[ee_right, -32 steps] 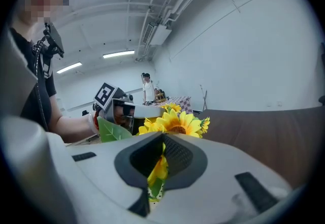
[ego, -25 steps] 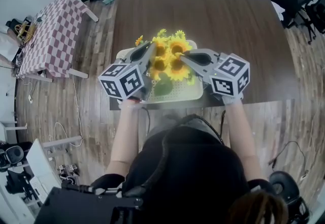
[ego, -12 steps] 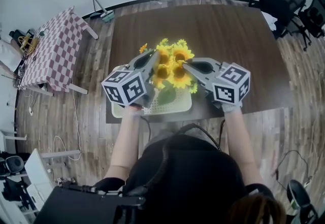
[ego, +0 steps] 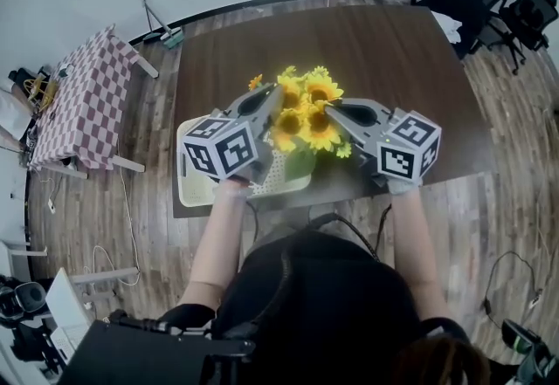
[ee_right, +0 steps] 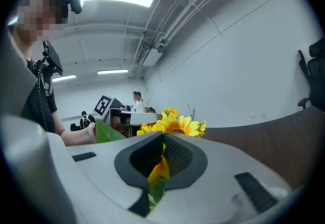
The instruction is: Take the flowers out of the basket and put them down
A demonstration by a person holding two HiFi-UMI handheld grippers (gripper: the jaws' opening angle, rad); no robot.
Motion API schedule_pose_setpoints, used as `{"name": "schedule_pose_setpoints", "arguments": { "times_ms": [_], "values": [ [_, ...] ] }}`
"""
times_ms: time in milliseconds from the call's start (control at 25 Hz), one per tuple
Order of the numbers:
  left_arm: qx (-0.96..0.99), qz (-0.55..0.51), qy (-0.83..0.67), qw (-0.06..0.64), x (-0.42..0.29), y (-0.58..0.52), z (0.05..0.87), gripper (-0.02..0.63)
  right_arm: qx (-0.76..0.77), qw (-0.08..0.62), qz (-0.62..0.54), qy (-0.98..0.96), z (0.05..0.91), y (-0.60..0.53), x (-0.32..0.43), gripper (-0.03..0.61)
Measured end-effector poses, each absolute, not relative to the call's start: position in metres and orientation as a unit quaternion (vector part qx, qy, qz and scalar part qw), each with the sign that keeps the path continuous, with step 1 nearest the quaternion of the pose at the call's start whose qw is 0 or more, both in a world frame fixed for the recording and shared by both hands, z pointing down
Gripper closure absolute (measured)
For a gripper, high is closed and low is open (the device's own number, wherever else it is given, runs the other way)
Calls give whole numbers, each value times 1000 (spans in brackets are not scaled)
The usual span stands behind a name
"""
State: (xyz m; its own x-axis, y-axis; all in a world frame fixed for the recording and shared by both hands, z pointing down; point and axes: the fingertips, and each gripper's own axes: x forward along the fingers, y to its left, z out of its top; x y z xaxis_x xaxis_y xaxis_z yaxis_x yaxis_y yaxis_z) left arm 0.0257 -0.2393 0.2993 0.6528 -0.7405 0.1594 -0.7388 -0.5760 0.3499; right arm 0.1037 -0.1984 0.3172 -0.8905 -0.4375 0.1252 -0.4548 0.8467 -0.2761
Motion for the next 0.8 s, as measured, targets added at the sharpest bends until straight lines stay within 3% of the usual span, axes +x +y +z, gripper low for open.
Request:
{"name": "schedule_pose_setpoints", "arguments": {
  "times_ms": [280, 800],
  "values": [
    [897, 13, -392, 205, 98, -231, 309, 609, 260, 14, 161, -952, 328, -189, 174, 574],
    [900, 38, -358, 247, 133, -238, 339, 609, 315, 24, 194, -929, 350, -188, 204, 574]
  ]
}}
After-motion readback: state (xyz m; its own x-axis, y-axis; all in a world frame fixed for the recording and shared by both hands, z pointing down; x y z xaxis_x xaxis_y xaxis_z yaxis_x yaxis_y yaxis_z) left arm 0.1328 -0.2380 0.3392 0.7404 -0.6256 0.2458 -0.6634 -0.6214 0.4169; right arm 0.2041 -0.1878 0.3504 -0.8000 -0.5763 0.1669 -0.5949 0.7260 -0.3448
